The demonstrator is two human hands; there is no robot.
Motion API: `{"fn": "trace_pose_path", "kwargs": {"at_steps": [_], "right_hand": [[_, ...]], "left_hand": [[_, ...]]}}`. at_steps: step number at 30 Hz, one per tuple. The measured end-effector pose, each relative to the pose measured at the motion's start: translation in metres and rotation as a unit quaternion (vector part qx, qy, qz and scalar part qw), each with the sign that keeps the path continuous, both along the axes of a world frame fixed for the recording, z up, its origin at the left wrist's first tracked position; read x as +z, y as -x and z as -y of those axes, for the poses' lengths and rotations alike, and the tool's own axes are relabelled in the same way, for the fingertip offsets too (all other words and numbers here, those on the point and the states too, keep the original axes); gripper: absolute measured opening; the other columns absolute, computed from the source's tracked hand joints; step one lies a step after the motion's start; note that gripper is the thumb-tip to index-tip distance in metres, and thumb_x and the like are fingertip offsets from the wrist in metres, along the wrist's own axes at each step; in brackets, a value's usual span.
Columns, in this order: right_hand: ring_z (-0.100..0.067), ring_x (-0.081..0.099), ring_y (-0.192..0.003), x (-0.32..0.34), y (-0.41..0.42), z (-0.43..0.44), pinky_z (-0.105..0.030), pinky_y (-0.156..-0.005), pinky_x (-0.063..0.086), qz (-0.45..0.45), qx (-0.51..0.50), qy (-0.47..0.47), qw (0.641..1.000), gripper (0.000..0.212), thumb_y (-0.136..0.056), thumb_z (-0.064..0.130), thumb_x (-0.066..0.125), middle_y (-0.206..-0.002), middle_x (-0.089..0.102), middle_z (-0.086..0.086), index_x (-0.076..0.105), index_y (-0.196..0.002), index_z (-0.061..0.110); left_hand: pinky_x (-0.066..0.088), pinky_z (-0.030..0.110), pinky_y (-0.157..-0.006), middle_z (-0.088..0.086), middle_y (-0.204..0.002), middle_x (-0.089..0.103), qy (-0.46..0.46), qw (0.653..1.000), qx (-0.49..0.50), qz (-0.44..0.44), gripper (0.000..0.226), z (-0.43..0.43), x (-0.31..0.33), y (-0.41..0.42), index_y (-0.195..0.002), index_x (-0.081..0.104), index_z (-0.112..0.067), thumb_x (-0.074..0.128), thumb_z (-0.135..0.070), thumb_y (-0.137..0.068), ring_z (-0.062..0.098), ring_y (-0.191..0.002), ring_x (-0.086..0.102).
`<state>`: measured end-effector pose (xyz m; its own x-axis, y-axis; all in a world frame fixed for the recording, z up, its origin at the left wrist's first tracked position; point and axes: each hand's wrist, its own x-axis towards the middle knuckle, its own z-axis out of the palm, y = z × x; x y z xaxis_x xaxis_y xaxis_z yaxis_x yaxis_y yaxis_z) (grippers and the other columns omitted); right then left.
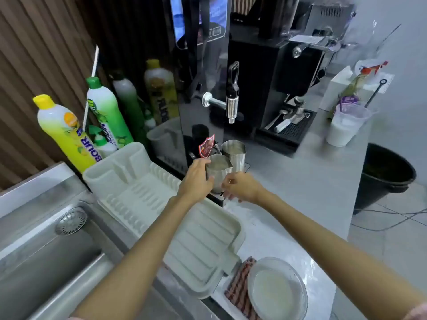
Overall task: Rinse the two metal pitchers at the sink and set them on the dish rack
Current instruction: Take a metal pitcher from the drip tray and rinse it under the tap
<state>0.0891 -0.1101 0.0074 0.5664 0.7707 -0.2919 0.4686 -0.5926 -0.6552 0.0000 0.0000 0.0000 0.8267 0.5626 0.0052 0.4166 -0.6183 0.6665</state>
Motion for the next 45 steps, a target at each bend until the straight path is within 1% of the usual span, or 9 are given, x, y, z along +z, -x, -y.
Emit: {"fn": "trace_pose_path", "kwargs": {"at_steps": [5, 9, 15, 19, 22, 28, 34, 39, 45], "right_hand": [[-0.023, 0.063, -0.082, -0.012, -0.008, -0.004, -0.028, -0.059, 0.050, -0.126, -0.016, -0.008, 0.992, 0.031, -0.091, 0.021, 0.043, -0.111, 0.068, -0.016, 0.051, -0.120, 0.011], [-0.018, 0.060, -0.088, -0.017, -0.009, -0.003, -0.029, -0.069, 0.052, -0.241, -0.018, -0.026, 0.970, 0.042, -0.092, 0.032, 0.047, -0.109, 0.066, -0.007, 0.044, -0.131, 0.018], [-0.018, 0.053, -0.112, -0.026, 0.003, -0.008, -0.035, -0.083, 0.053, -0.342, -0.034, -0.061, 0.937, 0.032, -0.089, 0.046, 0.044, -0.114, 0.057, 0.009, 0.060, -0.114, 0.034], [-0.018, 0.052, -0.082, -0.038, 0.008, -0.019, -0.032, -0.076, 0.048, -0.361, -0.174, -0.131, 0.907, 0.017, -0.088, 0.017, 0.048, -0.086, 0.056, -0.004, 0.064, -0.092, 0.012], [-0.017, 0.046, -0.075, -0.042, 0.006, -0.016, -0.036, -0.091, 0.048, -0.343, -0.190, -0.157, 0.906, 0.021, -0.087, 0.004, 0.046, -0.075, 0.048, -0.005, 0.052, -0.069, 0.012], [-0.020, 0.049, -0.086, 0.006, 0.023, -0.003, -0.035, -0.099, 0.047, -0.317, -0.044, -0.110, 0.941, 0.013, -0.089, 0.009, 0.044, -0.079, 0.050, -0.009, 0.051, -0.078, 0.008], [-0.019, 0.051, -0.091, 0.038, 0.083, -0.045, -0.034, -0.101, 0.047, -0.318, 0.092, -0.087, 0.940, 0.012, -0.090, 0.012, 0.046, -0.087, 0.050, -0.012, 0.052, -0.081, 0.008], [-0.023, 0.050, -0.087, 0.033, 0.170, -0.104, -0.055, -0.106, 0.037, -0.313, 0.185, -0.082, 0.928, 0.016, -0.088, 0.022, 0.054, -0.084, 0.050, -0.011, 0.051, -0.074, 0.013], [-0.027, 0.049, -0.080, 0.017, 0.268, -0.153, -0.050, -0.098, 0.047, -0.381, 0.165, -0.093, 0.905, 0.018, -0.088, 0.006, 0.052, -0.076, 0.044, -0.014, 0.049, -0.070, 0.004]], "left_hand": [[0.018, 0.040, -0.118, 0.006, -0.159, 0.015, -0.014, 0.992, -0.037, -0.118, 0.066, -0.017, -0.011, -0.024, -0.148, 0.017, -0.009, 0.045, -0.003, -0.088, 0.023, -0.149, 0.006], [0.029, 0.040, -0.110, 0.013, -0.137, 0.044, -0.100, 0.988, 0.011, -0.114, 0.051, -0.013, -0.012, -0.020, -0.137, 0.039, -0.006, 0.048, -0.011, -0.087, 0.033, -0.125, 0.044], [0.045, 0.027, -0.082, 0.010, -0.099, 0.068, 0.138, 0.984, 0.102, -0.041, 0.014, 0.007, -0.013, 0.005, -0.087, 0.064, -0.019, 0.053, -0.012, -0.086, 0.027, -0.098, 0.060], [0.044, 0.031, -0.089, 0.003, -0.125, 0.063, 0.337, 0.935, 0.114, 0.006, 0.039, 0.017, -0.015, 0.015, -0.122, 0.060, -0.017, 0.055, -0.014, -0.083, 0.028, -0.118, 0.056], [0.038, 0.025, -0.088, 0.003, -0.136, 0.049, 0.349, 0.927, 0.136, 0.019, 0.053, 0.015, -0.009, 0.022, -0.137, 0.043, -0.020, 0.056, -0.012, -0.086, 0.017, -0.112, 0.050], [0.044, -0.002, -0.067, -0.005, -0.132, 0.049, 0.356, 0.923, 0.094, 0.111, 0.077, 0.001, 0.007, 0.058, -0.142, 0.032, -0.023, 0.070, -0.004, -0.077, -0.012, -0.095, 0.049], [0.044, 0.032, -0.103, -0.010, -0.119, 0.060, 0.278, 0.915, 0.211, 0.202, 0.092, -0.015, 0.015, 0.142, -0.125, 0.048, -0.028, 0.079, -0.045, -0.040, 0.012, -0.118, 0.055], [0.042, 0.031, -0.106, 0.000, -0.132, 0.058, 0.285, 0.863, 0.328, 0.258, 0.098, -0.033, 0.014, 0.243, -0.138, 0.041, -0.021, 0.082, -0.033, -0.050, 0.015, -0.123, 0.053], [0.042, 0.023, -0.087, 0.006, -0.121, 0.057, 0.284, 0.757, 0.491, 0.325, 0.038, -0.061, -0.008, 0.372, -0.118, 0.052, -0.015, 0.064, -0.005, -0.084, 0.014, -0.100, 0.056]]}}
